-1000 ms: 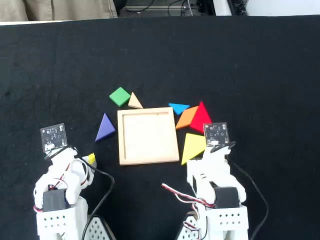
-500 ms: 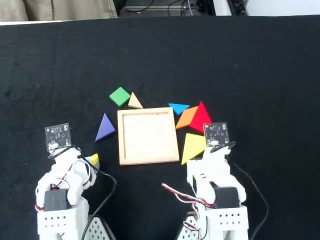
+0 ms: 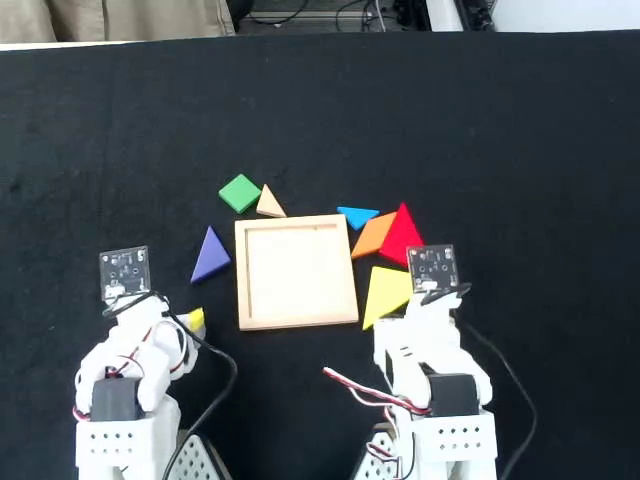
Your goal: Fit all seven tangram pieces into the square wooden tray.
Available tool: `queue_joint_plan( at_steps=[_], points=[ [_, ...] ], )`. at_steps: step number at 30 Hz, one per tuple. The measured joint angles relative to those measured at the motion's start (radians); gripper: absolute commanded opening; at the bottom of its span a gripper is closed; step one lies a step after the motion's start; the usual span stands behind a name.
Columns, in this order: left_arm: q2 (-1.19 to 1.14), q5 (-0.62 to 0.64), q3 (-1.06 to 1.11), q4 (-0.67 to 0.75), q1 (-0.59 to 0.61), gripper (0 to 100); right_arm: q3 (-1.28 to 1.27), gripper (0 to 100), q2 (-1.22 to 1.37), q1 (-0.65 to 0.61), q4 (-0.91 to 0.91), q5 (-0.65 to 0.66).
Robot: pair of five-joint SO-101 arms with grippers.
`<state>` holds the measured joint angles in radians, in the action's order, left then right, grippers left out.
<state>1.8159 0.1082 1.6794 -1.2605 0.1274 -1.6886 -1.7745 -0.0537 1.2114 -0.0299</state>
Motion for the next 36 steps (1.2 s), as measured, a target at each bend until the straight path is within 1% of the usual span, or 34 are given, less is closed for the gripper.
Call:
queue_joint_plan(
  at_steps=[4, 7, 21, 25, 28, 33, 36],
  points=[
    [0.0, -0.002, 0.0, 0.155, -0.051, 22, 0.0, 1.1, 0.009, -0.04, -0.175, 0.0],
    [0.0, -0.002, 0.0, 0.23, -0.063, 22, 0.0, 1.1, 0.011, -0.06, -0.238, 0.0],
    [0.0, -0.002, 0.0, 0.241, -0.061, 22, 0.0, 1.1, 0.011, -0.066, -0.221, 0.0],
    [0.0, -0.002, 0.0, 0.296, 0.037, 22, 0.0, 1.1, 0.011, -0.066, -0.232, 0.0],
    [0.0, -0.002, 0.0, 0.31, 0.061, 22, 0.0, 1.1, 0.011, -0.064, -0.264, 0.0],
    [0.0, -0.002, 0.0, 0.315, 0.072, 22, 0.0, 1.1, 0.011, 0.044, -0.322, 0.0],
    [0.0, -0.002, 0.0, 0.315, 0.072, 22, 0.0, 1.1, 0.011, 0.072, -0.339, 0.0]
  ],
)
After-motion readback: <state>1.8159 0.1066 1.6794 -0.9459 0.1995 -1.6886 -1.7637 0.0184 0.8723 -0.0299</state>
